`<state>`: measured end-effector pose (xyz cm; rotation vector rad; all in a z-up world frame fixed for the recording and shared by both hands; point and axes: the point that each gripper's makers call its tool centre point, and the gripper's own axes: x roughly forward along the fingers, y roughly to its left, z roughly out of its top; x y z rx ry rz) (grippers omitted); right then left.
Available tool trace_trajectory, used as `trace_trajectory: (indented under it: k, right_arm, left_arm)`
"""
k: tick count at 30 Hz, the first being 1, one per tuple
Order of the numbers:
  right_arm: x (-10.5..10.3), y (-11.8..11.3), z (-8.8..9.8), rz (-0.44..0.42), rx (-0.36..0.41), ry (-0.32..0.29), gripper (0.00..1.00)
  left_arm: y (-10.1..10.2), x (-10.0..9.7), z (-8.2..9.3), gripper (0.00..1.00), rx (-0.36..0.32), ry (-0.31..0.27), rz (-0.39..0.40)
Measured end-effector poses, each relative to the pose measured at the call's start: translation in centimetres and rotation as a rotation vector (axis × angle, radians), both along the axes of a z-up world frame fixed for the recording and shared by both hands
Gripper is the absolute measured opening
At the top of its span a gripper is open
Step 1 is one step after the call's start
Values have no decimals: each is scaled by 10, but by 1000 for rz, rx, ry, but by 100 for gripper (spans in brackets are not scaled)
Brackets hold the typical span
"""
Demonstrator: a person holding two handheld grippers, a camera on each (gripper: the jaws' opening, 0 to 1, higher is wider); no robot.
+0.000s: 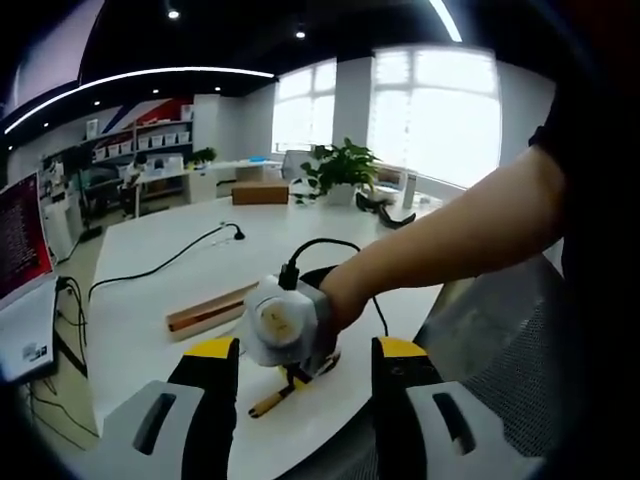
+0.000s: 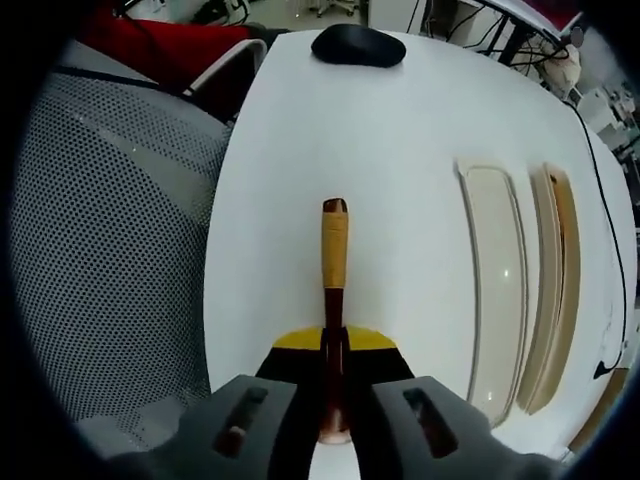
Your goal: Arrange the utensils inside the cutlery case until each visible utensil rests in its matching compartment.
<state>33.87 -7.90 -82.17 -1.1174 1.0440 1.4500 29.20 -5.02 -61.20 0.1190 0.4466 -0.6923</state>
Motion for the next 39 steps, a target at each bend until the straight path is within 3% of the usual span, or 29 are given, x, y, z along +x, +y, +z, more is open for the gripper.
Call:
trace_trajectory:
  k: [12,24,30,39]
  right_arm:
    - [-1,1,0,1,-33,-28,3]
    - [-1,1,0,-25,-19,-21,3]
    - [-2,0,0,12,-27,-48,3]
    - [0,-1,1,-39,9,-15,2]
  left_arm:
    - [-1,0,1,54,-1,-6,-2]
    - [-2,0,1,54,1,-5,-9]
    - [-2,0,1,54,2,-8,-8]
    - [-2,1,3,54,-1,-16,-4]
